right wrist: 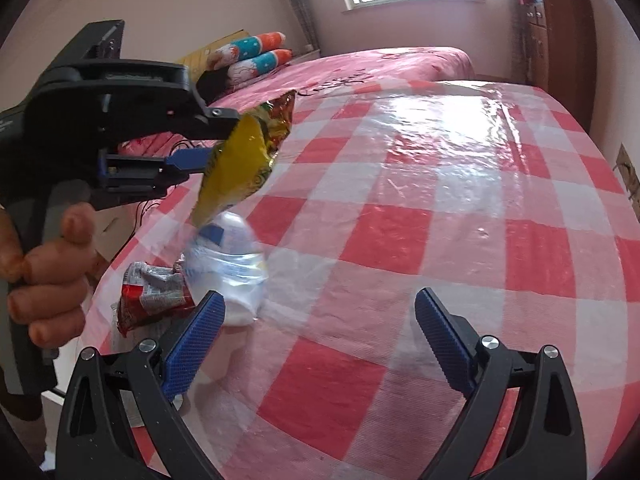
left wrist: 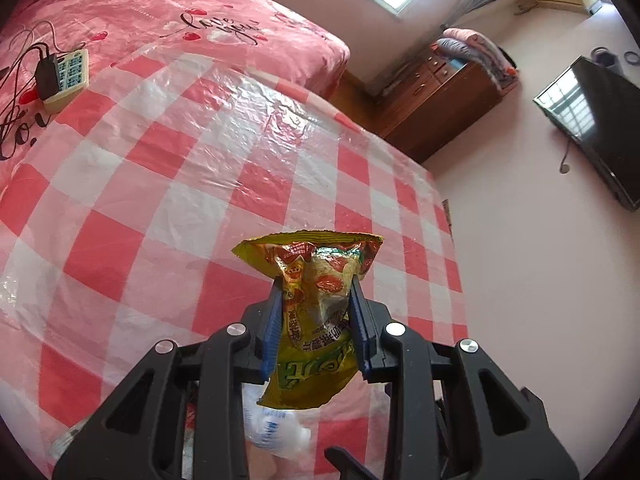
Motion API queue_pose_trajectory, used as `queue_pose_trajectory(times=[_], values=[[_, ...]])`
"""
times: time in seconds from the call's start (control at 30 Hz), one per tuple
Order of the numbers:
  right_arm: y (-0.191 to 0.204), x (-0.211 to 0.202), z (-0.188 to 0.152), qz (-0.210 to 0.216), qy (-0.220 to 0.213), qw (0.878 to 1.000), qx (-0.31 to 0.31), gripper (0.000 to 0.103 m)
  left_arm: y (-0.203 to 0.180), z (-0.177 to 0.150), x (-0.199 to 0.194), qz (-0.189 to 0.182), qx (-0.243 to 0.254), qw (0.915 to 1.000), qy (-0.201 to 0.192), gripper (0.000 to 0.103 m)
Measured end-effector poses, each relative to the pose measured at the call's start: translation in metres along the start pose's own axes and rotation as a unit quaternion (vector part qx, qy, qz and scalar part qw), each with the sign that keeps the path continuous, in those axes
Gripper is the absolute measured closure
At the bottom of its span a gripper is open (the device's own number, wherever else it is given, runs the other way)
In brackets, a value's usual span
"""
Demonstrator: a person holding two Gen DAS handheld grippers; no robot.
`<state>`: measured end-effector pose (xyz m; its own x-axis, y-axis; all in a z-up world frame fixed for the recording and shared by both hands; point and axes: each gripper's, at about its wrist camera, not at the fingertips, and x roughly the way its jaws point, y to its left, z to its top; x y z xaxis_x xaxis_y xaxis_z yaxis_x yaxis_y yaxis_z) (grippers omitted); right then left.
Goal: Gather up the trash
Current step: 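Grasp the yellow chip bag with left gripper while right grasps MAGICDAY bottle, then carry the chip bag and yogurt bottle over to the pink bucket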
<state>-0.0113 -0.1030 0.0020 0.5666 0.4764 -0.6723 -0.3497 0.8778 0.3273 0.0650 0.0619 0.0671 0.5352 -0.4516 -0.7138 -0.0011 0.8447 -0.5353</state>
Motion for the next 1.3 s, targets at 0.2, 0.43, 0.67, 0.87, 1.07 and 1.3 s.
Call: queue_pose_trajectory(times=[0.2, 0.43, 0.67, 0.87, 1.07, 1.3], values=[[0.014, 0.015, 0.003, 0.015, 0.018, 1.000, -0.016, 0.008, 0.018, -0.004, -0.022, -0.016, -0.006, 0.9998, -0.010, 0.071], [0.031, 0.030, 0.011, 0.013, 0.028, 0.999, -0.030, 0.008, 0.043, -0.016, -0.054, -0.010, -0.005, 0.9995, -0.030, 0.071], [0.045, 0.049, 0.016, -0.011, 0.044, 0.998, -0.035, 0.014, 0.070, -0.029, -0.078, 0.000, -0.002, 0.9994, -0.035, 0.071], [0.046, 0.054, 0.019, -0.024, 0.042, 0.998, -0.032, 0.019, 0.091, -0.040, -0.091, 0.002, -0.005, 0.9993, -0.038, 0.071], [0.050, 0.055, 0.018, -0.033, 0.044, 0.998, -0.040, 0.028, 0.102, -0.048, -0.097, 0.003, -0.004, 0.9993, -0.037, 0.071], [0.054, 0.052, 0.014, -0.027, 0.043, 0.998, -0.040, 0.038, 0.115, -0.061, -0.102, 0.003, -0.012, 0.9994, -0.033, 0.071]])
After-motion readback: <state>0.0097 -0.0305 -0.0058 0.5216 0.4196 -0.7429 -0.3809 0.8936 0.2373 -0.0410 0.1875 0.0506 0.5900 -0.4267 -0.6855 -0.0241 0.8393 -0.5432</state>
